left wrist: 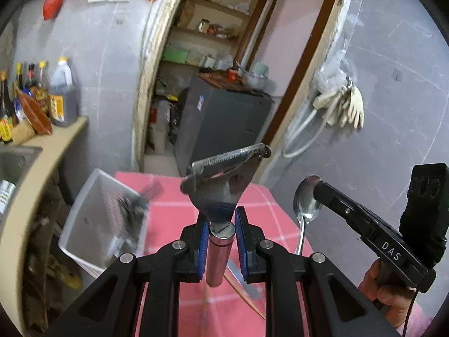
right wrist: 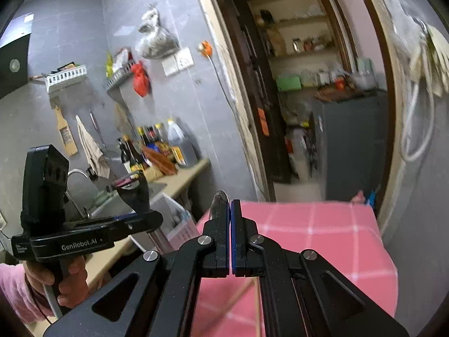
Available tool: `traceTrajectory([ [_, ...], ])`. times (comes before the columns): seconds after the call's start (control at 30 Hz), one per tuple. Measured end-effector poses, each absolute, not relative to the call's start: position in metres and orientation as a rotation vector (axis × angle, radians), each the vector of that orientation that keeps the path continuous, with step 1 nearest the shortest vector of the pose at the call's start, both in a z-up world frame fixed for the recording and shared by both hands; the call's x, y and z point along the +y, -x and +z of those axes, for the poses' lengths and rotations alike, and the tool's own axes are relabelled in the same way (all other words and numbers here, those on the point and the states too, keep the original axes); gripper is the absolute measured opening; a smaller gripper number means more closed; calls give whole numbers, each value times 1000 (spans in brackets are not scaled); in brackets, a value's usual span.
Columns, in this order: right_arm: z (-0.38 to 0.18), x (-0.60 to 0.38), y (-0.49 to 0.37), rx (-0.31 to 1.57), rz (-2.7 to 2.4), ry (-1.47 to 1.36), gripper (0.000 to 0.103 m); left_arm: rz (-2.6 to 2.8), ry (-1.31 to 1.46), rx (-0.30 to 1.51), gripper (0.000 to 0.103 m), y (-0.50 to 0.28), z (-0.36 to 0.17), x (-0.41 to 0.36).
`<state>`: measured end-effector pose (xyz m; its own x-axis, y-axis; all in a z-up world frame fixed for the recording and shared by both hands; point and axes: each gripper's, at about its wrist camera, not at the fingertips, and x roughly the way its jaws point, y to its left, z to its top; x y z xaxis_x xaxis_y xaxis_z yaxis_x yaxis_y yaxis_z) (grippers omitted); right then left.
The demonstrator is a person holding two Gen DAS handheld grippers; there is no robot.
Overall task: Organize utensils
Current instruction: 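Lift both held utensils and carry them toward the white caddy, then lower the peeler and spoon into the white caddy and open both tools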
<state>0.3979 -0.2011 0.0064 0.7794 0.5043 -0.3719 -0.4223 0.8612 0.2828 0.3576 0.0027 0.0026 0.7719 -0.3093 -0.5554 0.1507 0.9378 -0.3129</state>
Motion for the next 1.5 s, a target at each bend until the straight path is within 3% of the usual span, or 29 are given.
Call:
traceTrajectory([
  [0.3, 44, -135, -416, 296, 523, -125, 1, -107, 236, 512, 17, -364, 39, 58],
  [0.63, 25, -70, -422, 178, 556, 9, 1, -13, 206, 487, 17, -369, 14, 89],
  [1.03, -10, -43, -423, 212, 589, 113, 1, -25, 214, 550, 17, -371, -29, 96],
  [1.5, -32, -51, -426, 294, 644, 57, 2, -85, 215, 658, 18, -371, -40, 99],
])
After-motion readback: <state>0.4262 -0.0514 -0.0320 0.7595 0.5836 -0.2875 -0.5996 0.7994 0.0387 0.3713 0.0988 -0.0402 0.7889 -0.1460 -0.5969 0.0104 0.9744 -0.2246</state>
